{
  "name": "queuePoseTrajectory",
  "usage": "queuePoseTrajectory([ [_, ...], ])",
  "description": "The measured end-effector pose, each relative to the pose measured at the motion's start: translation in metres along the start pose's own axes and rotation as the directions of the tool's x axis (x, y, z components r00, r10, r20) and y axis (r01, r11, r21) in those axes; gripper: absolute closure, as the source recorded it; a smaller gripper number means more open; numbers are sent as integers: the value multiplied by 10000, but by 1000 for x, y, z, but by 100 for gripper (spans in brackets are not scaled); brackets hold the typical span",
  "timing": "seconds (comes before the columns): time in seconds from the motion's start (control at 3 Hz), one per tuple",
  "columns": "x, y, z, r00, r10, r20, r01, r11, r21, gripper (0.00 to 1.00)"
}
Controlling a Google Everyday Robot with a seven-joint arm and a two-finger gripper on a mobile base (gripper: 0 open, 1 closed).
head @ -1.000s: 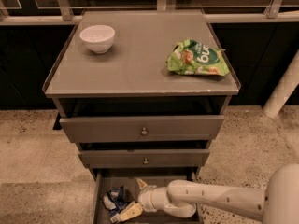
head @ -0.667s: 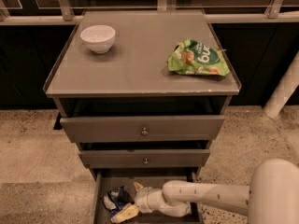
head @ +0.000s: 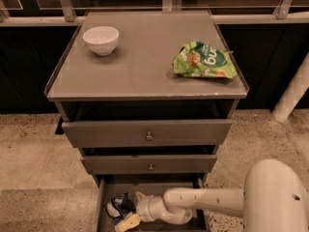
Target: Pick blue chip bag from bottom drawer and place on counter
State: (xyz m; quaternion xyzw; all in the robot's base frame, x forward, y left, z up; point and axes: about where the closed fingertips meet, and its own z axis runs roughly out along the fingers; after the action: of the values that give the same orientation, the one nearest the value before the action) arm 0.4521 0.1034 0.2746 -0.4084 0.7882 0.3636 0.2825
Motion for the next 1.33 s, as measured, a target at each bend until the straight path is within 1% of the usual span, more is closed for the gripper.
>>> queuePoseTrajectory([
  [0.33, 10, -3, 15, 9999, 121, -101, -119, 9997, 200, 0],
  [0.67, 20, -16, 39, 9992, 385, -108, -379, 9981, 483, 0],
  [1.0, 32, -30, 60, 9977, 621, -271, -602, 9959, 671, 0],
  [1.33, 43, -40, 75, 9949, 897, -459, -860, 9933, 774, 0],
])
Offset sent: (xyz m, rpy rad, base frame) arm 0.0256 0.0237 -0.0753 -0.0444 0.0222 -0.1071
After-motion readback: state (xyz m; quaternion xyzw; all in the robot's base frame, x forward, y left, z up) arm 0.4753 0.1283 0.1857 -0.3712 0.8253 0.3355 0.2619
